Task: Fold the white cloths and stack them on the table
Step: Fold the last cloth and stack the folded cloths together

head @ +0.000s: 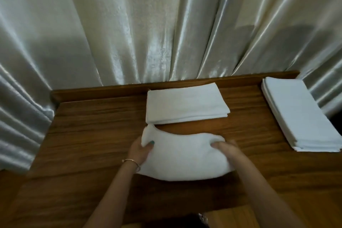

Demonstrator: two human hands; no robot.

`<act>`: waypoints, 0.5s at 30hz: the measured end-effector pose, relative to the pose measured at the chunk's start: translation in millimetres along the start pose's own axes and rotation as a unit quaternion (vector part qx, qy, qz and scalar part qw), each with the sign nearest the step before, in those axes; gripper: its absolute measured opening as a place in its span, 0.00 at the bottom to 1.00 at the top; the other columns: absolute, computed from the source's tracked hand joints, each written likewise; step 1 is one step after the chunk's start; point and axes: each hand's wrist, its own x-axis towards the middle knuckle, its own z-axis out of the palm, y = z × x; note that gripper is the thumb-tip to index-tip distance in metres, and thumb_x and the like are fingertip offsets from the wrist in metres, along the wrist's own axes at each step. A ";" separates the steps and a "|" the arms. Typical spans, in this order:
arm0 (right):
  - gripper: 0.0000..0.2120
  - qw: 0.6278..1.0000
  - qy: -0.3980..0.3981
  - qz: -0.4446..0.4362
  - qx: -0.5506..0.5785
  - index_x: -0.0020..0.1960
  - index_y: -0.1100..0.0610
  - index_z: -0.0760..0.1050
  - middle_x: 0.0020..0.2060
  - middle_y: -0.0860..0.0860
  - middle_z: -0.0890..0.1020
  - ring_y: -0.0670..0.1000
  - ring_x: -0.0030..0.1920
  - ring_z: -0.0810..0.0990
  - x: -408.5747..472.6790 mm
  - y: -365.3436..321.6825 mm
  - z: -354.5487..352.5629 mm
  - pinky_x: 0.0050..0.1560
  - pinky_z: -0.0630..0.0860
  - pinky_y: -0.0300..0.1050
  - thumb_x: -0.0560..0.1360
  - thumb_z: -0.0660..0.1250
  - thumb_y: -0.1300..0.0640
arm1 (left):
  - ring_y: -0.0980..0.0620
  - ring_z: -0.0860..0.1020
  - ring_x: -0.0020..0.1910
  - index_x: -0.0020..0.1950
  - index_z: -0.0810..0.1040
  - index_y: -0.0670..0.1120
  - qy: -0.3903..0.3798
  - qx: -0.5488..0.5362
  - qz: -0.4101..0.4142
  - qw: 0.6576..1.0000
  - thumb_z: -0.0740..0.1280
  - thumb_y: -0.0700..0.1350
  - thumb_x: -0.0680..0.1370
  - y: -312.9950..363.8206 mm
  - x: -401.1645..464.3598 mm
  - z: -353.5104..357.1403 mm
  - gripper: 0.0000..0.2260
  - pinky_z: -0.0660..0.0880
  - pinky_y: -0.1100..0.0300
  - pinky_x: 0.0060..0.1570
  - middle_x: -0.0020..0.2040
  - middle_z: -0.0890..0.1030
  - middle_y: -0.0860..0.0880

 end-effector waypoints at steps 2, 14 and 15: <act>0.30 0.999 0.002 -0.051 0.018 0.67 0.60 0.68 0.56 0.56 0.78 0.58 0.54 0.78 11.5 -16.4 -13.0 0.56 0.77 0.55 0.69 0.76 0.58 | 0.47 0.75 0.51 0.63 0.74 0.46 0.010 0.017 0.056 0.998 0.66 0.45 0.77 21.7 4.9 -0.5 0.15 0.71 0.56 0.49 0.55 0.78 0.45; 0.23 0.919 0.057 -0.389 0.005 0.73 0.42 0.62 0.68 0.43 0.69 0.47 0.65 0.70 84.7 -170.5 -37.9 0.58 0.69 0.41 0.80 0.62 0.56 | 0.50 0.74 0.41 0.52 0.75 0.43 0.167 -0.130 0.121 0.970 0.64 0.44 0.77 132.0 81.5 39.0 0.06 0.69 0.57 0.39 0.42 0.76 0.48; 0.22 0.915 0.071 -0.397 0.002 0.72 0.41 0.63 0.70 0.44 0.70 0.47 0.65 0.70 92.3 -176.0 -36.9 0.59 0.69 0.42 0.80 0.62 0.55 | 0.51 0.74 0.41 0.50 0.75 0.44 0.178 -0.138 0.120 0.967 0.64 0.44 0.77 134.2 89.0 40.1 0.05 0.70 0.56 0.40 0.42 0.76 0.49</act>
